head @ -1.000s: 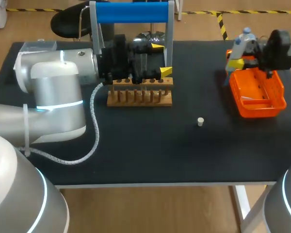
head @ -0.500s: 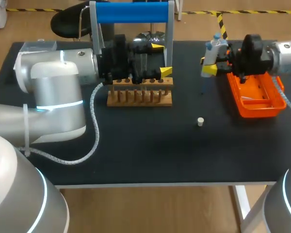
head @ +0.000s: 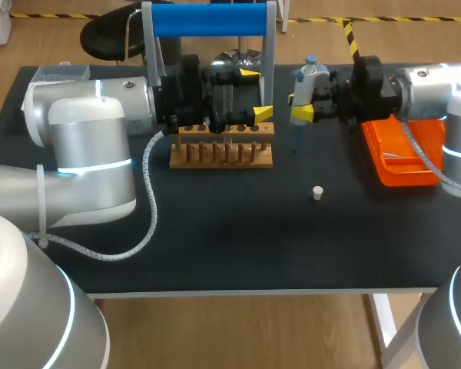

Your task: Invert the test tube, pick up the pipette, mount the tip to pipette, aspirate from beaker and dispense into the tube, eject the tip, return the pipette, and cap with the stopper.

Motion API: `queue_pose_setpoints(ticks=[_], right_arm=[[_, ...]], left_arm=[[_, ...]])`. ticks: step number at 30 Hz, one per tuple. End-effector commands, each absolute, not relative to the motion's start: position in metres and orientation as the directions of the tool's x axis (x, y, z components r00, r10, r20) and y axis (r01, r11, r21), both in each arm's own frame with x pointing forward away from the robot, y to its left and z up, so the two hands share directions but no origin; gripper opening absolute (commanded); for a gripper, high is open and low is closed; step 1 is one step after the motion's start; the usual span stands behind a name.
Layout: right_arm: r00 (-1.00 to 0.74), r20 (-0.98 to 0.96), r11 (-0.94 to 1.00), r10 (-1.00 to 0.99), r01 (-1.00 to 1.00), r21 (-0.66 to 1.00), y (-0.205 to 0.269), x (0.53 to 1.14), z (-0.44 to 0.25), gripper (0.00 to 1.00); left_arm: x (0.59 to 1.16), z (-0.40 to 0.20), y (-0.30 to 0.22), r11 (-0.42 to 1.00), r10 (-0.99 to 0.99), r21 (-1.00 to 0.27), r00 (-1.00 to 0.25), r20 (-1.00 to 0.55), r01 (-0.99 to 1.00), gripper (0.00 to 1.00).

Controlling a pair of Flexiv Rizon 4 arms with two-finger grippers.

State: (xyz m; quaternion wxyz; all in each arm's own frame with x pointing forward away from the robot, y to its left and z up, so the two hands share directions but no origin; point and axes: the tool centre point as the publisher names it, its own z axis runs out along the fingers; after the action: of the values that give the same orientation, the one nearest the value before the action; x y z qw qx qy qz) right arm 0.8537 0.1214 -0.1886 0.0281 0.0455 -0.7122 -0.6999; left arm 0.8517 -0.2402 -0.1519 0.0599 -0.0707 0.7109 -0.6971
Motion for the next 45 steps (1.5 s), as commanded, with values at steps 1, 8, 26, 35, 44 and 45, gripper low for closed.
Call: queue_pose_setpoints(ticks=[1, 8, 26, 35, 44, 45], right_arm=[[-0.993, -0.019, 0.017, -0.113, -0.021, 1.000, 0.138, 0.855, -0.191, 0.00], [-0.990, -0.021, 0.015, -0.136, -0.023, 1.000, 0.155, 0.854, -0.190, 0.00], [-0.985, -0.017, 0.019, -0.173, -0.020, 1.000, 0.179, 0.850, -0.194, 0.00], [-0.984, -0.016, 0.017, -0.175, -0.020, 1.000, 0.187, 0.848, -0.193, 0.00], [-0.985, -0.026, 0.008, -0.169, -0.028, 1.000, 0.192, 0.846, -0.192, 0.00], [-0.985, -0.026, 0.007, -0.169, -0.028, 1.000, 0.192, 0.845, -0.192, 0.00]], left_arm=[[0.852, -0.152, -0.241, 0.018, -0.185, -1.000, -0.983, 0.014, -0.018, 1.00], [0.852, -0.152, -0.241, 0.018, -0.185, -1.000, -0.983, 0.014, -0.018, 1.00], [0.852, -0.152, -0.241, 0.018, -0.185, -1.000, -0.983, 0.014, -0.018, 1.00], [0.852, -0.152, -0.241, 0.018, -0.185, -1.000, -0.983, 0.014, -0.018, 1.00], [0.852, -0.152, -0.241, 0.018, -0.185, -1.000, -0.983, 0.014, -0.018, 1.00], [0.852, -0.152, -0.241, 0.018, -0.185, -1.000, -0.983, 0.014, -0.018, 0.99]])
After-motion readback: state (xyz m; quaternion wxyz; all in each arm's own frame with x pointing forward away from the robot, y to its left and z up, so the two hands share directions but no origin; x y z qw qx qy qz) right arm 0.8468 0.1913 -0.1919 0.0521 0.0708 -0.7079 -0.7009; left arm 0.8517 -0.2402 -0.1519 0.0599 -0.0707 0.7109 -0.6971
